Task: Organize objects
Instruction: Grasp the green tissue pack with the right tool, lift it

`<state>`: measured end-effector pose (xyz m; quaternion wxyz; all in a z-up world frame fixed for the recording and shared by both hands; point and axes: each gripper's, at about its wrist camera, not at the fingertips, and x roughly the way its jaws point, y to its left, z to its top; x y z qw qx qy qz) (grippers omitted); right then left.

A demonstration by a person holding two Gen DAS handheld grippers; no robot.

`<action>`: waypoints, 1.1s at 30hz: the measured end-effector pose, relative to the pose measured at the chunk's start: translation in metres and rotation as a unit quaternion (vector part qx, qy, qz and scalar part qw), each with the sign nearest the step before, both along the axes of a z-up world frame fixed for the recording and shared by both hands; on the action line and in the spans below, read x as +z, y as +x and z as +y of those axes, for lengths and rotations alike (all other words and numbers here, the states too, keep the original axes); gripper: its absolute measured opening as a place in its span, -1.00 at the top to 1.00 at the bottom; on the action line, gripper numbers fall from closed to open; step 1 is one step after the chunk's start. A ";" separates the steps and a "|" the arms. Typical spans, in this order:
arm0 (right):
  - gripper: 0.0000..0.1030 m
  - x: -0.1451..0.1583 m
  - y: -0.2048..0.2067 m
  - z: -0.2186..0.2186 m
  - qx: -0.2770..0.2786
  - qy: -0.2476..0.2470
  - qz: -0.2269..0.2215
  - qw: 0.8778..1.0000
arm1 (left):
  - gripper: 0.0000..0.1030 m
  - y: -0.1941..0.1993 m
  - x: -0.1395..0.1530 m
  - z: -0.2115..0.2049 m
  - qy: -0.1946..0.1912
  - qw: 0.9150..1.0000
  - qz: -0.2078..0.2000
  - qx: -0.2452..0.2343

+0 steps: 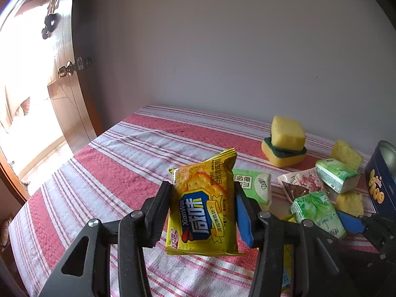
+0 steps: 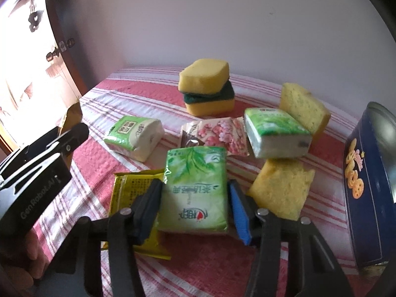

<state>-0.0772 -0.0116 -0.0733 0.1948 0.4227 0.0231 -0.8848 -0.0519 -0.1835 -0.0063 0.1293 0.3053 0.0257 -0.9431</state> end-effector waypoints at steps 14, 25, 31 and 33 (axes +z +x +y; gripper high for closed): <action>-0.01 0.007 0.012 -0.006 -0.021 0.039 0.052 0.998 | 0.00 0.001 0.000 0.001 0.004 1.000 0.000 -0.001; -0.01 0.038 0.034 0.001 -0.043 0.036 0.113 0.992 | 0.00 0.002 0.003 0.005 0.008 1.000 0.016 -0.013; -0.01 0.053 0.043 0.013 -0.064 0.031 0.130 0.989 | 0.00 0.002 0.003 0.012 0.005 0.999 0.023 -0.024; -0.01 0.057 0.046 0.020 -0.073 0.030 0.138 0.987 | 0.00 0.002 0.004 0.014 0.009 0.999 0.026 -0.029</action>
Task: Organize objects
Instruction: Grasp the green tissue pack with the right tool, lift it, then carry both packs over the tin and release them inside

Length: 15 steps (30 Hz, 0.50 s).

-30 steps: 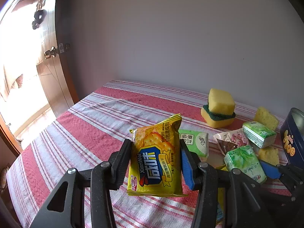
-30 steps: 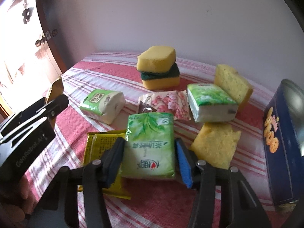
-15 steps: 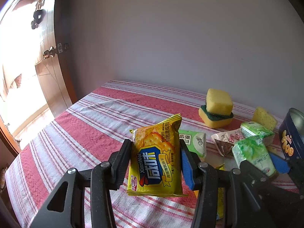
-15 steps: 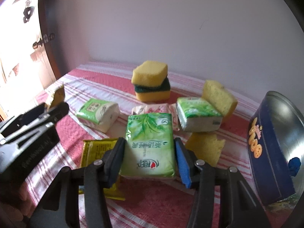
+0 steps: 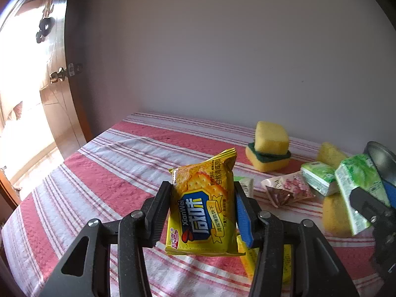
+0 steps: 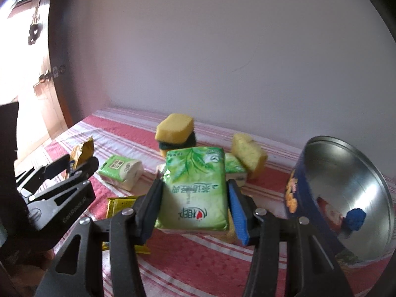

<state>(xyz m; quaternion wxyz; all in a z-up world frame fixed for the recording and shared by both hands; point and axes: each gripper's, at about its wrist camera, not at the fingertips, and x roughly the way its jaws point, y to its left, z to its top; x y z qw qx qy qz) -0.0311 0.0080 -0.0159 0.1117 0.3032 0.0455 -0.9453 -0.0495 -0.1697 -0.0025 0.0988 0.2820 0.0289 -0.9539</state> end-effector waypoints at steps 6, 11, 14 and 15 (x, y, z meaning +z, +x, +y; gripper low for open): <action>-0.01 0.009 0.009 0.018 -0.019 -0.007 0.016 1.000 | 0.00 0.001 0.001 0.006 0.013 1.000 0.010 -0.013; -0.01 0.016 0.018 0.033 -0.032 -0.018 0.025 0.999 | 0.00 0.004 0.002 0.019 0.024 0.999 0.013 -0.028; -0.01 0.023 0.022 0.042 -0.038 -0.024 0.034 0.998 | 0.00 0.006 0.004 0.032 0.015 0.999 0.016 -0.038; -0.01 0.025 0.023 0.044 -0.039 -0.025 0.035 0.998 | 0.00 0.007 0.005 0.036 0.014 0.999 0.017 -0.040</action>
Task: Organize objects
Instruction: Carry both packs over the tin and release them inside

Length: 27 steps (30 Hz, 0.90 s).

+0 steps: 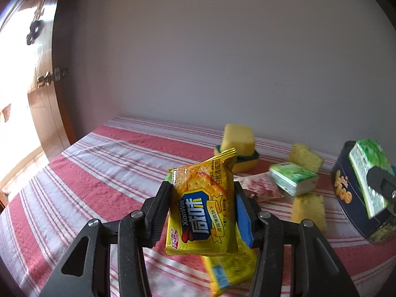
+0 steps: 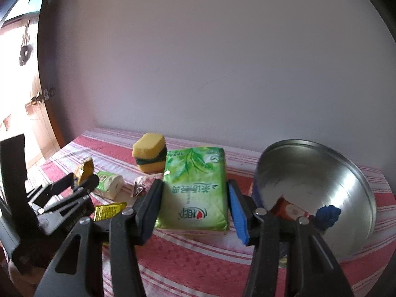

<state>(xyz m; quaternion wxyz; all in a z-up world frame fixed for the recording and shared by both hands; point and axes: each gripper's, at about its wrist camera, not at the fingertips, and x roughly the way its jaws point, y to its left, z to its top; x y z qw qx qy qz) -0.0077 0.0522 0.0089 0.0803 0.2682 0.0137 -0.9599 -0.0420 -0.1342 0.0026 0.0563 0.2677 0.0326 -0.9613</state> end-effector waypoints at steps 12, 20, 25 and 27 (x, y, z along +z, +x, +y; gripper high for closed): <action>-0.01 0.020 0.011 0.048 -0.039 -0.019 0.027 0.999 | 0.00 0.005 0.019 0.065 -0.001 0.998 0.014 -0.059; -0.02 0.025 0.012 0.098 -0.077 -0.029 0.033 0.996 | 0.00 0.007 0.037 0.128 -0.019 0.993 0.032 -0.114; -0.02 0.025 0.013 0.133 -0.107 -0.033 0.036 0.993 | 0.00 0.001 0.040 0.163 -0.022 0.990 0.028 -0.137; -0.02 0.025 0.014 0.147 -0.122 -0.034 0.039 0.991 | 0.00 -0.002 0.040 0.178 -0.024 0.989 0.027 -0.146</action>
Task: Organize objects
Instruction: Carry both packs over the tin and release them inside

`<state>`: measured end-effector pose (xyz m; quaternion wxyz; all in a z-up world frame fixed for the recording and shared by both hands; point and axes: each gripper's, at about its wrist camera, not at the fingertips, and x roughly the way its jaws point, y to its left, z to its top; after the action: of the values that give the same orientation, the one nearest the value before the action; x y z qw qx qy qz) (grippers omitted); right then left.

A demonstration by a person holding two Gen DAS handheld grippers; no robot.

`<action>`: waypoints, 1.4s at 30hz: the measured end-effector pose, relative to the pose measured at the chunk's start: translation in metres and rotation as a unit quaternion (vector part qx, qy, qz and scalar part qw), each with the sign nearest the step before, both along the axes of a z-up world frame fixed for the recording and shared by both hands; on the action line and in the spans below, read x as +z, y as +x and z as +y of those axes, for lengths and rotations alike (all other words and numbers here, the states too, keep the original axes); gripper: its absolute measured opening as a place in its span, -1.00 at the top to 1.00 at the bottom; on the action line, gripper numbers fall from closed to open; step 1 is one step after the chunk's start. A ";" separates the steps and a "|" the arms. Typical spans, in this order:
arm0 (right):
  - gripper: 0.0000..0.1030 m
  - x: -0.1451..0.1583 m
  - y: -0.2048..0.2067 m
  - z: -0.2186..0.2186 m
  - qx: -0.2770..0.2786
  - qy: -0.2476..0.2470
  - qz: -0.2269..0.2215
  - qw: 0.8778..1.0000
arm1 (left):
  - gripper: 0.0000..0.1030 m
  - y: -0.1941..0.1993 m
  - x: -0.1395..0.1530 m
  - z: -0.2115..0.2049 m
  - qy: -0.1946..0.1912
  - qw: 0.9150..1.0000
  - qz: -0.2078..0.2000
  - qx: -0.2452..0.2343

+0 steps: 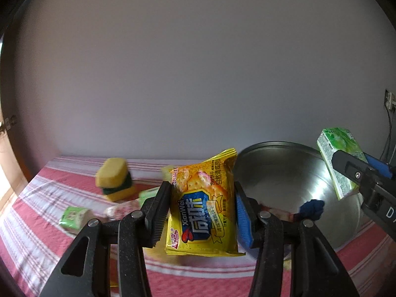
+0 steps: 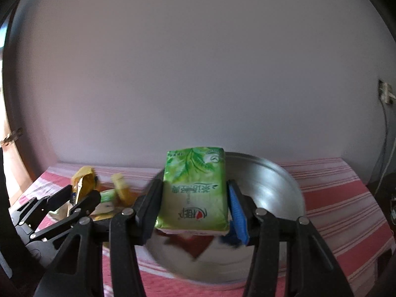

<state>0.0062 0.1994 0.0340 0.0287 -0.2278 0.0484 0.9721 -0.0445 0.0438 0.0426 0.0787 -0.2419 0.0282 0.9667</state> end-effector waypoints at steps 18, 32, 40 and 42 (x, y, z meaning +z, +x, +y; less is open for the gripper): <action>-0.02 -0.015 -0.013 0.062 -0.058 -0.002 -0.030 0.998 | 0.00 -0.021 -0.016 0.070 -0.011 0.998 -0.022 -0.065; -0.09 -0.030 -0.027 0.068 -0.044 -0.026 -0.063 0.997 | 0.00 -0.033 -0.030 0.077 0.005 0.993 -0.064 -0.103; -0.81 -0.017 -0.014 0.075 -0.048 -0.044 -0.013 0.998 | -0.73 -0.003 -0.008 0.073 -0.032 0.996 0.015 -0.080; -0.81 -0.014 -0.012 0.070 -0.057 -0.027 -0.008 0.998 | -0.73 0.001 -0.007 0.066 -0.026 0.997 0.020 -0.064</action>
<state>-0.0059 0.2698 0.0198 0.0779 -0.2328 0.0871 0.9655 -0.0431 0.1102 0.0356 0.1336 -0.2221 0.0706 0.9633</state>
